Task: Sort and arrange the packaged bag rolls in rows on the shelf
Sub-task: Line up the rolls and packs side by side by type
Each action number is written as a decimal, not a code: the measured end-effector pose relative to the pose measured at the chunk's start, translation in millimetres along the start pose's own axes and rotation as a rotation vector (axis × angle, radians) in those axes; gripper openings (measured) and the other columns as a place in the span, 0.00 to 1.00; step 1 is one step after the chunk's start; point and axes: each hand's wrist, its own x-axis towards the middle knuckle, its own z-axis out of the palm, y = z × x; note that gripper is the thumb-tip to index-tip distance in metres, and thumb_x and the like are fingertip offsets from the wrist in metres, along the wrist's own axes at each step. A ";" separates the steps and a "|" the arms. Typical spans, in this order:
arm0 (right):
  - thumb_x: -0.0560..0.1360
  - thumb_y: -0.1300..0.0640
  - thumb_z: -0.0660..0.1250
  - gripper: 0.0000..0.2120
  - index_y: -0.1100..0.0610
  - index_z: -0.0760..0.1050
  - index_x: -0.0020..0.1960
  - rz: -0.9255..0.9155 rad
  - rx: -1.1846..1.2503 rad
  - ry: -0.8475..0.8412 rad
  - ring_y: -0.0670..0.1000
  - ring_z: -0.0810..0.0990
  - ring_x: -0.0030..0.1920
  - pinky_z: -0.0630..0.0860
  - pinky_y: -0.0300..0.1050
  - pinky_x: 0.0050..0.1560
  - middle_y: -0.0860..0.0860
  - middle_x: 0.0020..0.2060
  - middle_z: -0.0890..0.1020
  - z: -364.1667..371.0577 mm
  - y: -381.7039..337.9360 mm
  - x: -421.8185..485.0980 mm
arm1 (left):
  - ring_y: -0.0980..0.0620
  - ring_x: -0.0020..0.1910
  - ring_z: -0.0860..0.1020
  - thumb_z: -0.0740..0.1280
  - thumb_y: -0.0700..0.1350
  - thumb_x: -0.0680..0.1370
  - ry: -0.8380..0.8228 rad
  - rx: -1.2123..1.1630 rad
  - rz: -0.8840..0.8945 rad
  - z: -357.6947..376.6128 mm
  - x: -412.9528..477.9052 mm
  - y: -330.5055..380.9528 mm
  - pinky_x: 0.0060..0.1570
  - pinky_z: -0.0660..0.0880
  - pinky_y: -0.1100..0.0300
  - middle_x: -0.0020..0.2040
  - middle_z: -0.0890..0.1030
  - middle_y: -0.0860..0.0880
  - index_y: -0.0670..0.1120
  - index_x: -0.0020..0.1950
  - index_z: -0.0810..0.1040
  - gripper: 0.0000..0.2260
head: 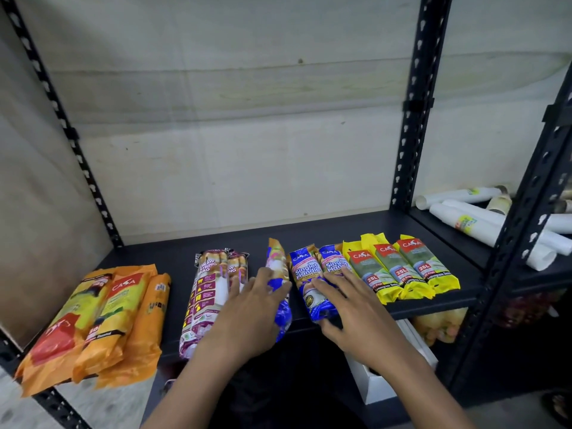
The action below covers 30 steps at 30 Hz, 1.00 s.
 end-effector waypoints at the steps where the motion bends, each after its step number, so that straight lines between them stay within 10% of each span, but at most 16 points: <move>1: 0.76 0.43 0.63 0.31 0.44 0.59 0.77 0.001 -0.002 0.000 0.53 0.51 0.79 0.53 0.52 0.76 0.45 0.77 0.62 0.9 0.2 0.0 | 0.43 0.71 0.65 0.65 0.50 0.77 0.006 -0.036 0.016 -0.1 2.5 5.0 0.73 0.60 0.46 0.75 0.53 0.47 0.55 0.79 0.54 0.34; 9: 0.71 0.45 0.64 0.30 0.48 0.67 0.73 0.020 -0.002 0.049 0.58 0.65 0.74 0.66 0.58 0.71 0.49 0.70 0.73 6.4 0.9 1.1 | 0.48 0.76 0.53 0.64 0.52 0.75 0.020 -0.301 0.069 13.0 3.3 9.2 0.73 0.62 0.52 0.80 0.49 0.54 0.59 0.80 0.48 0.37; 16: 0.75 0.42 0.62 0.31 0.44 0.61 0.76 0.032 0.016 0.022 0.54 0.52 0.79 0.57 0.59 0.76 0.48 0.76 0.64 5.3 1.2 -0.1 | 0.53 0.79 0.48 0.67 0.56 0.77 0.162 -0.525 -0.008 30.1 -2.2 9.7 0.74 0.52 0.60 0.81 0.50 0.53 0.52 0.80 0.51 0.37; 21: 0.76 0.36 0.56 0.33 0.40 0.52 0.79 0.056 -0.100 0.009 0.55 0.39 0.79 0.43 0.56 0.77 0.48 0.80 0.53 -2.4 1.7 -4.7 | 0.49 0.77 0.59 0.63 0.54 0.79 0.169 -0.467 -0.057 32.5 -4.0 14.3 0.69 0.69 0.52 0.78 0.55 0.52 0.52 0.79 0.55 0.31; 25: 0.78 0.37 0.56 0.33 0.40 0.50 0.79 0.059 -0.043 -0.040 0.53 0.39 0.80 0.50 0.54 0.78 0.49 0.80 0.51 -4.4 -1.8 -5.9 | 0.49 0.71 0.65 0.62 0.52 0.77 0.113 -0.371 -0.107 22.1 -2.9 14.4 0.55 0.78 0.50 0.74 0.55 0.52 0.52 0.77 0.57 0.29; 30: 0.78 0.39 0.56 0.32 0.41 0.49 0.79 0.074 -0.026 -0.012 0.54 0.40 0.80 0.53 0.59 0.77 0.49 0.80 0.51 3.5 -4.6 -5.8 | 0.42 0.76 0.57 0.63 0.51 0.79 0.000 -0.231 -0.142 14.5 0.5 25.2 0.62 0.73 0.47 0.76 0.51 0.47 0.49 0.79 0.51 0.32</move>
